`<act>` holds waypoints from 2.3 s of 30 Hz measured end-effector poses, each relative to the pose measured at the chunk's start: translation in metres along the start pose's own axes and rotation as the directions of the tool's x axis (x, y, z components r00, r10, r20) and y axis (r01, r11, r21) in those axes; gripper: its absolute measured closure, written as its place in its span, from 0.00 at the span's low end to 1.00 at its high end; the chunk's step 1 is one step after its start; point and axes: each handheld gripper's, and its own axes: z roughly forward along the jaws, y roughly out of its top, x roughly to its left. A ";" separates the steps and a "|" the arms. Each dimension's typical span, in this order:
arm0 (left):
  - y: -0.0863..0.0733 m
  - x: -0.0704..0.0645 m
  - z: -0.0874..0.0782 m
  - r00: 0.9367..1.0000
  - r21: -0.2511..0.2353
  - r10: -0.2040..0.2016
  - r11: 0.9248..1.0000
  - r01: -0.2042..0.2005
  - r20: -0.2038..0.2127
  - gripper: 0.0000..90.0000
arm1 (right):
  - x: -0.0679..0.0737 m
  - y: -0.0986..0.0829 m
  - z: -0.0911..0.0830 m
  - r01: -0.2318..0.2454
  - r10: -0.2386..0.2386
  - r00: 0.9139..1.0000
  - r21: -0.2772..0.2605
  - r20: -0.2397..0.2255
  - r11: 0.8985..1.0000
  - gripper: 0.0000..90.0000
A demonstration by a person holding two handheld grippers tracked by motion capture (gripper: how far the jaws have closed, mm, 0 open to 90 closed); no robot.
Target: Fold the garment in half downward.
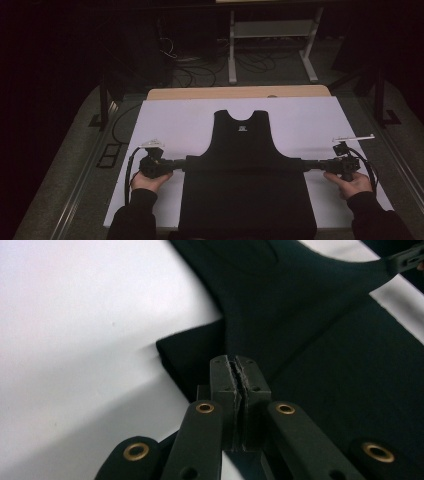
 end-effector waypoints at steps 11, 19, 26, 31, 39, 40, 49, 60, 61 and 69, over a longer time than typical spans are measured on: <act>-0.005 0.000 0.000 1.000 0.040 -0.015 0.999 0.014 0.011 0.96 | 0.003 -0.007 -0.001 0.002 -0.002 1.000 0.023 0.009 1.000 0.93; -0.008 0.000 0.001 1.000 0.069 -0.022 0.997 0.021 0.013 0.96 | 0.004 -0.012 -0.001 -0.006 0.005 1.000 0.042 0.017 0.999 0.92; -0.009 0.003 0.002 0.999 0.096 -0.039 0.995 0.038 0.004 0.96 | 0.003 -0.016 0.000 -0.006 0.005 1.000 0.049 0.021 0.999 0.92; -0.009 0.004 0.005 0.999 0.112 -0.040 0.993 0.039 0.001 0.96 | 0.002 -0.017 0.002 -0.007 0.005 0.999 0.065 0.037 0.998 0.92; -0.009 0.004 0.005 0.999 0.113 -0.032 0.993 0.032 0.002 0.95 | 0.000 -0.017 0.005 -0.021 0.018 0.999 0.082 0.040 0.996 0.92; -0.009 0.004 0.006 0.999 0.115 -0.034 0.993 0.033 0.004 0.95 | 0.001 -0.018 0.005 -0.022 0.019 0.999 0.087 0.038 0.996 0.92; -0.010 0.004 0.007 0.999 0.130 -0.037 0.991 0.037 -0.005 0.95 | 0.001 -0.019 0.006 -0.035 0.030 0.998 0.114 0.046 0.993 0.92; -0.010 0.001 0.008 1.000 0.119 0.014 0.993 -0.012 -0.017 0.81 | 0.005 -0.018 0.001 -0.023 0.019 0.998 0.071 0.052 0.997 0.80; -0.010 0.001 0.008 1.000 0.113 0.015 0.993 -0.013 -0.017 0.78 | 0.005 -0.018 0.000 -0.010 0.007 0.999 0.060 0.053 0.998 0.77; -0.007 -0.003 0.006 0.998 0.076 0.041 0.996 -0.038 -0.038 0.54 | 0.012 -0.016 -0.005 0.072 -0.072 0.994 -0.006 0.083 0.997 0.49</act>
